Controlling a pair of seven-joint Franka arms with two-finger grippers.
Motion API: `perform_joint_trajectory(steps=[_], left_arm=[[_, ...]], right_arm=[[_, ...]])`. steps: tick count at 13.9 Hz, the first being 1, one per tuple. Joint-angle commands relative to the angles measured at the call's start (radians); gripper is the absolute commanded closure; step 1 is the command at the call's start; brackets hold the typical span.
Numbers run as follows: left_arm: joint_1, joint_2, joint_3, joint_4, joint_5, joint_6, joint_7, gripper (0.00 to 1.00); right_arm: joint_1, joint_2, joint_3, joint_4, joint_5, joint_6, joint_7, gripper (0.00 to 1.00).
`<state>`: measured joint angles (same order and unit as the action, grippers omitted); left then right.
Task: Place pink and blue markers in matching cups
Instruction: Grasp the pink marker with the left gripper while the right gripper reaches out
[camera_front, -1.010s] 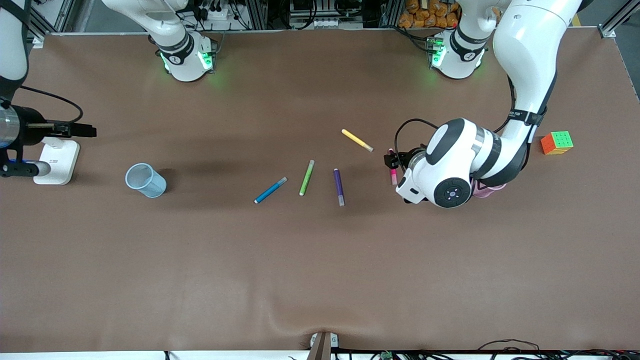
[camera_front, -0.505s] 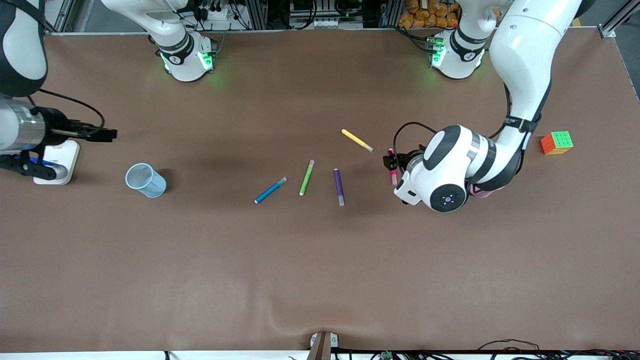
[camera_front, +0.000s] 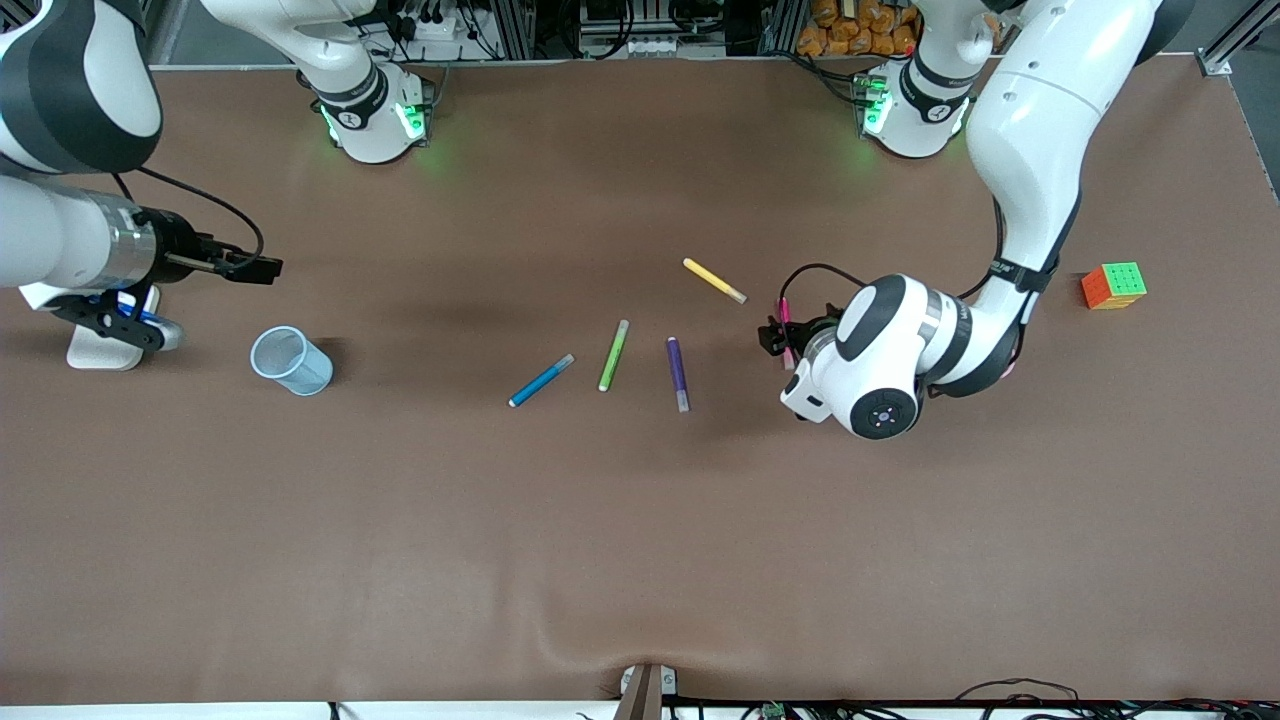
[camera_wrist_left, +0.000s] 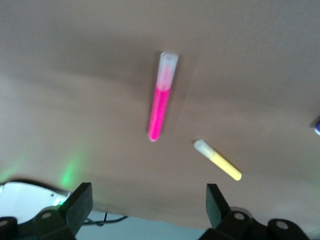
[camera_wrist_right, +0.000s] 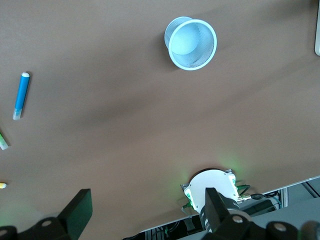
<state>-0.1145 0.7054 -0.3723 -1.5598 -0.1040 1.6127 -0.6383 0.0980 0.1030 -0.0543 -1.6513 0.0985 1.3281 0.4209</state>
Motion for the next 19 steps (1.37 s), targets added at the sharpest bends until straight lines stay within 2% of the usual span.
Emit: perform_joint_trajectory(steps=[1, 3, 5, 9, 13, 17, 19], left_arm=[[0.003, 0.02, 0.001, 0.007, -0.019, 0.026, 0.045, 0.0], [0.003, 0.02, 0.006, 0.004, -0.017, 0.026, 0.043, 0.0], [0.0, 0.025, 0.016, 0.001, -0.01, 0.027, 0.046, 0.0], [-0.002, 0.051, 0.018, 0.001, -0.01, 0.042, 0.048, 0.0], [0.003, 0.091, 0.019, 0.012, -0.011, 0.119, 0.048, 0.0], [0.0, 0.118, 0.047, 0.007, 0.015, 0.171, 0.071, 0.0], [0.001, 0.12, 0.049, 0.007, 0.015, 0.171, 0.075, 0.06]], right_arm=[[0.008, -0.054, 0.001, -0.057, 0.013, 0.029, 0.041, 0.0], [0.014, -0.095, 0.004, -0.125, 0.015, 0.107, 0.058, 0.0], [0.014, -0.141, 0.033, -0.2, 0.015, 0.175, 0.099, 0.0], [0.014, -0.134, 0.033, -0.2, 0.033, 0.233, 0.122, 0.0], [0.04, -0.111, 0.036, -0.212, 0.039, 0.327, 0.193, 0.0], [0.055, -0.108, 0.056, -0.263, 0.043, 0.367, 0.237, 0.0], [0.055, -0.109, 0.082, -0.271, 0.044, 0.378, 0.286, 0.0]])
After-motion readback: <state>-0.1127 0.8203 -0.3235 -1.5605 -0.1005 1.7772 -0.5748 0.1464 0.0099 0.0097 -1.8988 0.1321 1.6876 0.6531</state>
